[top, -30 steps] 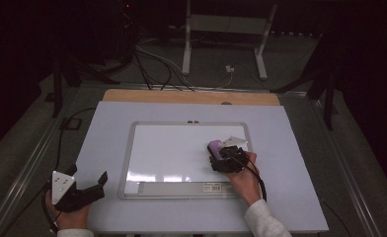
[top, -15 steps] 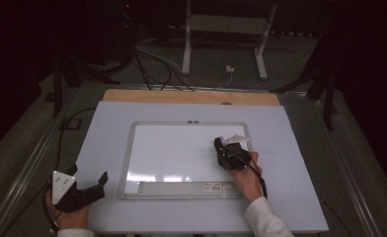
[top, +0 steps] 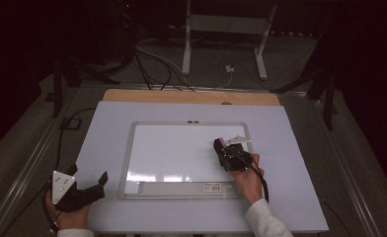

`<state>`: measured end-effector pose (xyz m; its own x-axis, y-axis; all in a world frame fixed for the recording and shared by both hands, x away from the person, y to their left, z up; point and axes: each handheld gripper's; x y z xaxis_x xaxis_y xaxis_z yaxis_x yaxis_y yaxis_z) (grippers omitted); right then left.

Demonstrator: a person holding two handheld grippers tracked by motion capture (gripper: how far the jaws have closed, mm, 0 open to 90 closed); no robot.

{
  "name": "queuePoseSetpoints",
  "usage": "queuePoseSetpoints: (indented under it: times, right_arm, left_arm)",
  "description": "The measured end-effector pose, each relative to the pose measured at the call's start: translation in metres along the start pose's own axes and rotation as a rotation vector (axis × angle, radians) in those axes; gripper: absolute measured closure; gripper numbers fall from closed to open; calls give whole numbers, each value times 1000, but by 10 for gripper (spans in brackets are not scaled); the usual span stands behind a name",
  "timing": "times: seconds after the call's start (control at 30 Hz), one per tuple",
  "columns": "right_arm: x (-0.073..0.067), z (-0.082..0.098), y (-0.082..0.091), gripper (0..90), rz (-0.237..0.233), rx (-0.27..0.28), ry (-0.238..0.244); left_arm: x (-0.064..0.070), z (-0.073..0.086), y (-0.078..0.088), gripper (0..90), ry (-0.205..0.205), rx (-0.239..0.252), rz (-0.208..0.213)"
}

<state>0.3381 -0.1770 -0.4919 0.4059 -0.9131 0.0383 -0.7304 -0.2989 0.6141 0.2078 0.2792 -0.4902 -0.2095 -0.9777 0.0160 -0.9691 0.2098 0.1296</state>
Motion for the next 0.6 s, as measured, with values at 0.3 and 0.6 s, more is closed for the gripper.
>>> queuePoseSetpoints:
  times: [0.3, 0.6]
  right_arm:
    - [-1, 5, 4, 636, 8, 15, 1]
    - [1, 1, 25, 637, 29, 79, -17]
  left_arm:
    - [0, 0, 0, 5, 1, 0, 0]
    - [1, 0, -1, 6, -1, -1, 2]
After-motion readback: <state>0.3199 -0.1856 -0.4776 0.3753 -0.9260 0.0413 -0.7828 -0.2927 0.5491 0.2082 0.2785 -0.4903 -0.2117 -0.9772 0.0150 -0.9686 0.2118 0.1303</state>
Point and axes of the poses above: each handheld gripper's, and its own axes: y roughly backward along the jaws, z roughly out of its underside, x roughly to its right, and after that the axes turned 12 degrees about x, right-handed
